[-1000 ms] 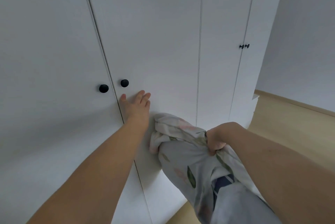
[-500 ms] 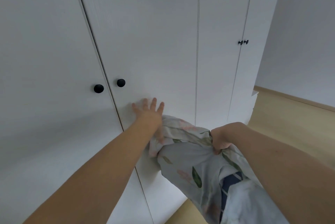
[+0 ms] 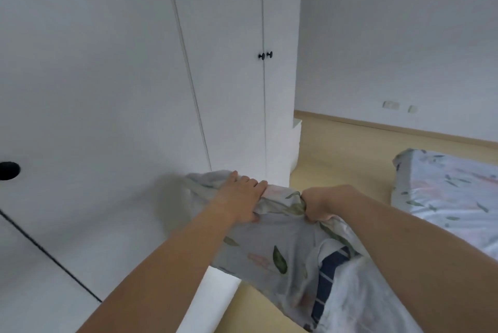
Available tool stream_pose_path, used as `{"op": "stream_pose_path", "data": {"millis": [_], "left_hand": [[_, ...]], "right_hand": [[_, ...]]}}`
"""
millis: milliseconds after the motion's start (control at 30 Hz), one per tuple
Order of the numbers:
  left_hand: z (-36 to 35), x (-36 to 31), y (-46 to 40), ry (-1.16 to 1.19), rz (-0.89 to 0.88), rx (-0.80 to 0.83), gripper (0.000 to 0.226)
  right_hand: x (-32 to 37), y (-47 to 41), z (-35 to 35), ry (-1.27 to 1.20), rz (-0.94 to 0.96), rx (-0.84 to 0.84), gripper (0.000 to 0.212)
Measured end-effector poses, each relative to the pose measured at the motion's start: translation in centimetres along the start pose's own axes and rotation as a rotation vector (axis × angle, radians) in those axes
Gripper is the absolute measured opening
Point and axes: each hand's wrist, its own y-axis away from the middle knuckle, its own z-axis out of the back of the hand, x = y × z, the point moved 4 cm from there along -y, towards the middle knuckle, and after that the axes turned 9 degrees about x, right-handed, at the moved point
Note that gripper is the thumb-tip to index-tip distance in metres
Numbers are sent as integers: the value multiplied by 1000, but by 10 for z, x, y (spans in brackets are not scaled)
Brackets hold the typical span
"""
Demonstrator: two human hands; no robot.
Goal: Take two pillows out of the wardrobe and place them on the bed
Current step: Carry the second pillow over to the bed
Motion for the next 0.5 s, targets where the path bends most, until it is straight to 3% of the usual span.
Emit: {"op": "stream_pose_path", "data": {"millis": [133, 267, 500], "left_hand": [[34, -53, -61, 17, -159, -83, 49], [80, -111, -120, 16, -295, -49, 30], [167, -180, -213, -40, -358, -129, 22]], "right_hand": [[-80, 9, -3, -104, -94, -41, 14], [-165, 25, -4, -223, -183, -120, 22], [-286, 62, 26, -236, -311, -320, 9]]}}
